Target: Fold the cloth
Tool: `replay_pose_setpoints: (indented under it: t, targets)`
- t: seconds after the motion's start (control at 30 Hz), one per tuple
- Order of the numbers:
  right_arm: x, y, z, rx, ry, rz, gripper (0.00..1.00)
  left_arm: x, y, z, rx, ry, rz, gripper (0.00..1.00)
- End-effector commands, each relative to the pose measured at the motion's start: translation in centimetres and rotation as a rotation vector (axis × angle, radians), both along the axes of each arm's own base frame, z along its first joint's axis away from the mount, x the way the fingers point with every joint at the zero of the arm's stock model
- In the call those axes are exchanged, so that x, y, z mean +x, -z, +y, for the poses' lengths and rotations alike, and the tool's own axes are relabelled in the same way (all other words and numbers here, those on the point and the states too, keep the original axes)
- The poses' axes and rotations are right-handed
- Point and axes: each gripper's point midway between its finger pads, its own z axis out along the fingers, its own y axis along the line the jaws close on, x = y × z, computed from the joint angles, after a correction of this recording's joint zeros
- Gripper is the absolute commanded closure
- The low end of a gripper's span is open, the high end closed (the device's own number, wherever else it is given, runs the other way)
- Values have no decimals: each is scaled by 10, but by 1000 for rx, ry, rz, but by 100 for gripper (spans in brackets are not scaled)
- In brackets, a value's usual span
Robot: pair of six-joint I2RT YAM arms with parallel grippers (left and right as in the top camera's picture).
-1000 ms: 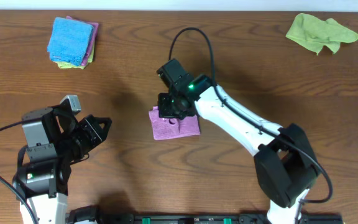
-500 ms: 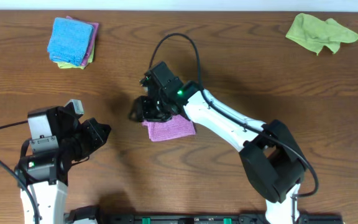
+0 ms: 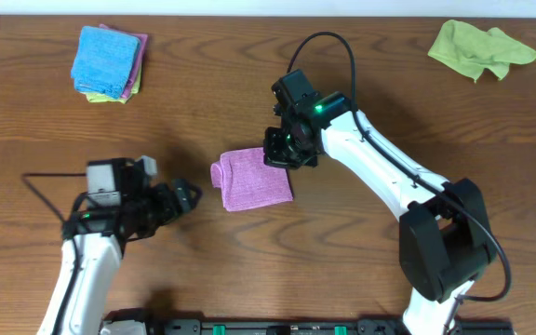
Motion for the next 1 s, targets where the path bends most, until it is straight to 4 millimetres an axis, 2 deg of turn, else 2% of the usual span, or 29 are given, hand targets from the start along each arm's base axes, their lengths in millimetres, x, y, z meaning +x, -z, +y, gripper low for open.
replay_pose_setpoints:
  t: [0.0,0.2,0.33,0.43,0.57,0.63,0.87,0.9,0.93,0.97]
  targets:
    - [15,12,-22,-100,7,-42,99,5,10,-12,35,64,-16,5]
    - [27,32,-45,-114,69,11,99,26,23,-33,61,130,-72,5]
    - [35,43,-50,-116,90,16,99,40,37,-41,41,111,-68,4]
    - [36,59,-52,-124,95,44,99,45,45,-52,-1,133,-63,5]
    - [34,79,-44,-95,83,85,99,50,51,-64,-41,141,-66,5]
    - [32,85,-33,-44,70,109,99,50,54,-68,-48,141,-58,5]
    - [20,92,2,44,17,141,98,39,66,-86,-55,173,-6,5]
    - [19,92,6,46,11,136,99,37,69,-87,-54,172,8,2]
    - [18,92,7,47,7,135,99,36,71,-87,-48,168,19,8]
    - [18,92,7,47,8,136,99,34,74,-85,-39,158,34,25]
